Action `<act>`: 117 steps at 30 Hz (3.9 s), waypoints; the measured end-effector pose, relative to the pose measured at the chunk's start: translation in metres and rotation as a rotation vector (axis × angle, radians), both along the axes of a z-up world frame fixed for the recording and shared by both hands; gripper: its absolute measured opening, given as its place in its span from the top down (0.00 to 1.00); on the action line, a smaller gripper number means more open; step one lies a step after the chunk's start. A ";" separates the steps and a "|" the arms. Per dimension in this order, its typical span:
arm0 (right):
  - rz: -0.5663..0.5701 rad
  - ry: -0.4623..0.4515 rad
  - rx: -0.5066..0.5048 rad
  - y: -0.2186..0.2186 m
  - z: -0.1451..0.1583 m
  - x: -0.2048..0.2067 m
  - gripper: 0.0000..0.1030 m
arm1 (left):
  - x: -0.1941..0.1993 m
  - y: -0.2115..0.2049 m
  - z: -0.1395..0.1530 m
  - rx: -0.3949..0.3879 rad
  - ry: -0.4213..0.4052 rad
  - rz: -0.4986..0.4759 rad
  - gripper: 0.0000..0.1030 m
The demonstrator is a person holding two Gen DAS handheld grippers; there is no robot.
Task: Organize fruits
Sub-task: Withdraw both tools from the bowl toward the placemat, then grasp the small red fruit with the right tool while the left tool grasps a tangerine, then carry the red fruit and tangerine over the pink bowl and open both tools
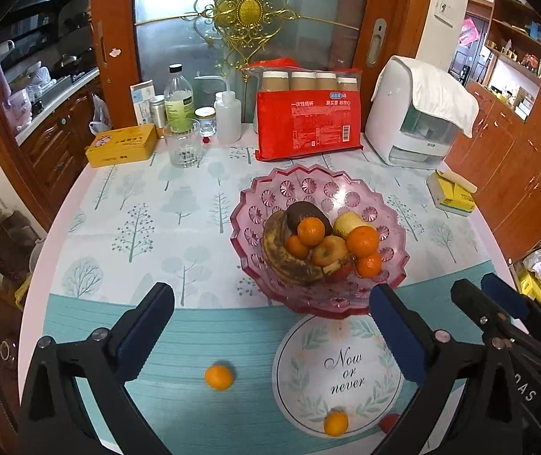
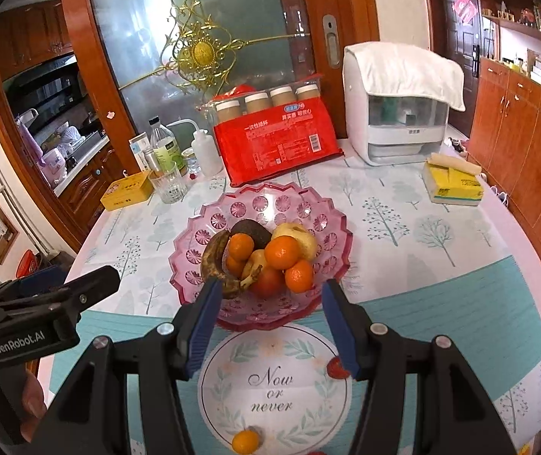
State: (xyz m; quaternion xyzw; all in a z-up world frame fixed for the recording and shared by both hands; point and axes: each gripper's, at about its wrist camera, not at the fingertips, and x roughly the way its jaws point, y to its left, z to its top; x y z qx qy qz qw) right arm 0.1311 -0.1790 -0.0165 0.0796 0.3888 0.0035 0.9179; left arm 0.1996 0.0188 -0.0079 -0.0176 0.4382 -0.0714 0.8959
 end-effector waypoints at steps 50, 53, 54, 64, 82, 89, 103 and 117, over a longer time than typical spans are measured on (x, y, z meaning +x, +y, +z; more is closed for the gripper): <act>0.244 0.327 -0.020 -0.021 -0.165 -0.103 0.45 | -0.110 -0.064 -0.170 0.083 0.318 -0.019 0.01; 0.267 0.333 -0.040 -0.014 -0.172 -0.102 0.46 | -0.108 -0.064 -0.175 0.080 0.328 -0.016 0.01; 0.271 0.334 -0.044 -0.013 -0.174 -0.102 0.46 | -0.107 -0.064 -0.177 0.080 0.333 -0.018 0.01; 0.281 0.352 -0.061 -0.012 -0.186 -0.097 0.68 | -0.101 -0.078 -0.194 0.073 0.361 -0.060 0.10; 0.293 0.356 -0.056 -0.015 -0.185 -0.097 0.69 | -0.096 -0.101 -0.199 0.089 0.362 -0.108 0.72; 0.299 0.339 -0.055 -0.010 -0.176 -0.097 0.69 | -0.096 -0.095 -0.185 0.095 0.327 -0.104 0.72; 0.301 0.161 -0.061 0.007 -0.093 -0.086 0.69 | -0.091 -0.073 -0.088 0.107 0.137 -0.109 0.72; 0.271 -0.055 -0.050 0.006 0.016 -0.034 0.69 | -0.030 -0.039 0.008 0.127 -0.035 -0.090 0.72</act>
